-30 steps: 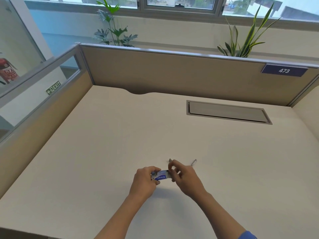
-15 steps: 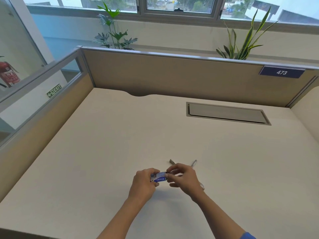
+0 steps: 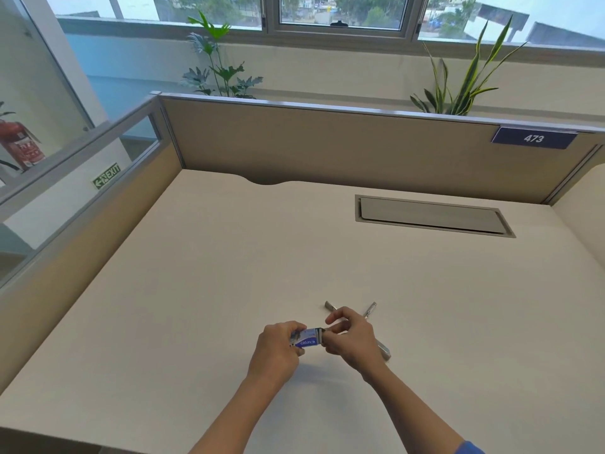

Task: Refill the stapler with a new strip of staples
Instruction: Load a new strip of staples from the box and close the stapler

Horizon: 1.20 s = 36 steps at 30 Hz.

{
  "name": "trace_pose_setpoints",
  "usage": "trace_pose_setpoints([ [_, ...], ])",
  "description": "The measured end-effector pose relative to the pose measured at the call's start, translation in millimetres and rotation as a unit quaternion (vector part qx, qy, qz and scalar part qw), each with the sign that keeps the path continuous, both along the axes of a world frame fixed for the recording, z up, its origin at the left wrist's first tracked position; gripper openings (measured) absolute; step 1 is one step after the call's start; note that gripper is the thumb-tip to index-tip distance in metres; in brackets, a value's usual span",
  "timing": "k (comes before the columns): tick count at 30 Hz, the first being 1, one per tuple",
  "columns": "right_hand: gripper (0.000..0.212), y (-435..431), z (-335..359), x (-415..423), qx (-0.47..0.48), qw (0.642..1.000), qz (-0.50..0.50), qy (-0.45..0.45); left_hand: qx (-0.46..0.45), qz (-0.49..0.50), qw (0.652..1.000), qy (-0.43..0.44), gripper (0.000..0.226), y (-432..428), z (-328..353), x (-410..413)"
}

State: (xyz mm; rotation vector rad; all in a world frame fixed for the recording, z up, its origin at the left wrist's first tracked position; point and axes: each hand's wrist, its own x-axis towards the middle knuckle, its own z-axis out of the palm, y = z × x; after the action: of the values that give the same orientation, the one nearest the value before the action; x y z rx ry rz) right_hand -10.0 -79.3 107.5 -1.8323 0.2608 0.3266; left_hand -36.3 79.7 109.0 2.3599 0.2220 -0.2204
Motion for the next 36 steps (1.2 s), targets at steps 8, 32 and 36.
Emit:
trace_pose_setpoints([
  [8, 0.015, -4.9, -4.0, -3.4, -0.066, 0.995, 0.037, -0.062, 0.008, 0.004, 1.000, 0.005, 0.044, 2.4, 0.4, -3.1],
  [32, 0.014, -1.7, -8.4, -0.4, -0.242, 0.964, 0.071, -0.088, 0.010, 0.023, 1.000, 0.002, 0.040, -5.4, -3.4, -4.3],
  [36, 0.017, 5.1, -4.2, -4.1, -0.301, 0.948, 0.053, -0.088, 0.004, 0.022, 1.000, -0.002, 0.040, -8.5, -4.6, -7.5],
])
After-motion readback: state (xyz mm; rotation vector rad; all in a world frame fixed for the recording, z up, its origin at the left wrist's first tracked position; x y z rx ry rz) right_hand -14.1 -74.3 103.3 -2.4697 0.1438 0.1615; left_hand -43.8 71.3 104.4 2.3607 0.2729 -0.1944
